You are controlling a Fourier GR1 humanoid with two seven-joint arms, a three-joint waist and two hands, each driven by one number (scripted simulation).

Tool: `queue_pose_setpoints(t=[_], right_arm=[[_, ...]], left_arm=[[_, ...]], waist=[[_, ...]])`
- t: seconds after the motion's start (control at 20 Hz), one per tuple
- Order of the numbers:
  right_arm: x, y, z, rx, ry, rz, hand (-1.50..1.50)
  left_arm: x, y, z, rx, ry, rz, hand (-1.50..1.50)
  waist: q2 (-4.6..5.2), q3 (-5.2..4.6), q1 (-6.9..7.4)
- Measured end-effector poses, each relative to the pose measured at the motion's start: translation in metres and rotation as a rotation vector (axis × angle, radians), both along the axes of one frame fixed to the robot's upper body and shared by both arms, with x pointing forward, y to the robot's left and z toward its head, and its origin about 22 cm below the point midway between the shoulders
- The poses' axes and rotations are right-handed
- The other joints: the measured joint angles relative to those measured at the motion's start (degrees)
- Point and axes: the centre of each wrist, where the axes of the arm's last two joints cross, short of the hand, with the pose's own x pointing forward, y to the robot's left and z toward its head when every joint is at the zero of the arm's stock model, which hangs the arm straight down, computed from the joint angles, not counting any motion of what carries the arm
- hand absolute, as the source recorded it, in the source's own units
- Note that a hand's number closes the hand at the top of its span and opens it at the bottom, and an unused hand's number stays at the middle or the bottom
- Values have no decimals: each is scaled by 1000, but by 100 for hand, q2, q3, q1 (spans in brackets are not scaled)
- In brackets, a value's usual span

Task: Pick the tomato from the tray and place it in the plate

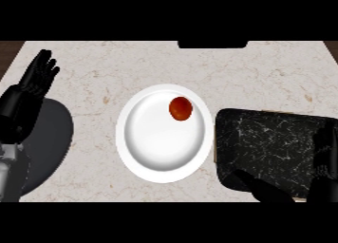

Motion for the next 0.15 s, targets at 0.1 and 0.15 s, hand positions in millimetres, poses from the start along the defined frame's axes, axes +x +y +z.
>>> queue_pose_setpoints(t=[0.1,0.15], right_arm=[[-12,-6,0,-10,-1,-1,-150],[-14,-11,-4,-21,0,-6,-150]], left_arm=[[0,0,-3,-1,-2,-1,0],[2,-2,-4,-2,-2,1,0]], waist=[[1,-1,-1],[3,-1,-1]])
